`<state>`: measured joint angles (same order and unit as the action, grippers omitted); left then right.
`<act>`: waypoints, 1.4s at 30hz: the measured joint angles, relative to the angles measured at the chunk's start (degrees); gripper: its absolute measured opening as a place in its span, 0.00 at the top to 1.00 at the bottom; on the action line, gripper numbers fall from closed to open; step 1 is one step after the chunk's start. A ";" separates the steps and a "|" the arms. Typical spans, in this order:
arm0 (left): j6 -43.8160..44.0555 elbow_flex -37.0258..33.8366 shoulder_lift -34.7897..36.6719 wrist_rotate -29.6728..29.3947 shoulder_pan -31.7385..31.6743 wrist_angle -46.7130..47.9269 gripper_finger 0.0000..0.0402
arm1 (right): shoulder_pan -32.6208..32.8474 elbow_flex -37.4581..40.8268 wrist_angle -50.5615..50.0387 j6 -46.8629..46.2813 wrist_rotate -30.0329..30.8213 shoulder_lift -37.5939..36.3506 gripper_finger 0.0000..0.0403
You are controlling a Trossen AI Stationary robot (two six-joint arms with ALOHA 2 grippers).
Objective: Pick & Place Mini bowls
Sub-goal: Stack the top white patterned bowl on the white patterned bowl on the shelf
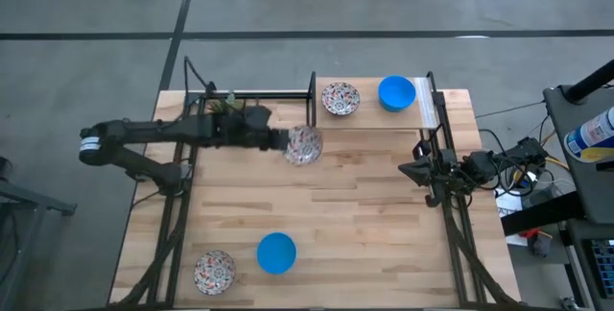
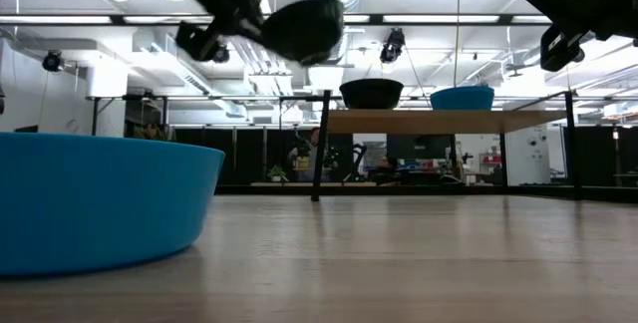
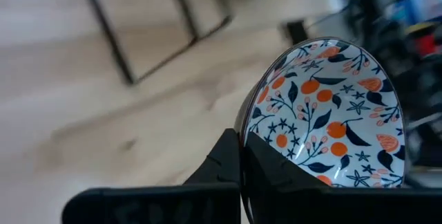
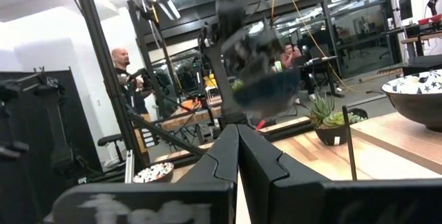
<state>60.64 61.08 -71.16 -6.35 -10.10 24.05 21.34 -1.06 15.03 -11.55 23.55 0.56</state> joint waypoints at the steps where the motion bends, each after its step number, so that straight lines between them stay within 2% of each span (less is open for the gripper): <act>1: -0.95 1.39 -0.26 0.58 -1.04 -0.01 1.00 | 0.00 0.00 -0.02 0.00 -0.02 -0.02 0.98; 13: -12.99 16.29 -8.22 8.53 -12.40 -1.17 1.00 | 0.02 0.00 -0.01 0.00 0.00 -0.01 0.98; 19: -14.12 23.99 -14.96 12.85 -16.26 -0.40 1.00 | 0.02 0.00 0.00 0.00 -0.01 0.00 0.98; 31: -17.64 38.76 -28.30 13.05 -17.21 2.99 1.00 | 0.02 0.00 0.00 0.00 -0.02 0.00 0.98; 42: -19.08 48.58 -37.97 12.52 -19.53 10.42 1.00 | 0.02 0.00 0.00 0.00 -0.02 0.00 0.98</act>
<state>41.56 109.66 -109.12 6.17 -29.63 34.47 21.37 -1.06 15.03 -11.55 23.53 0.56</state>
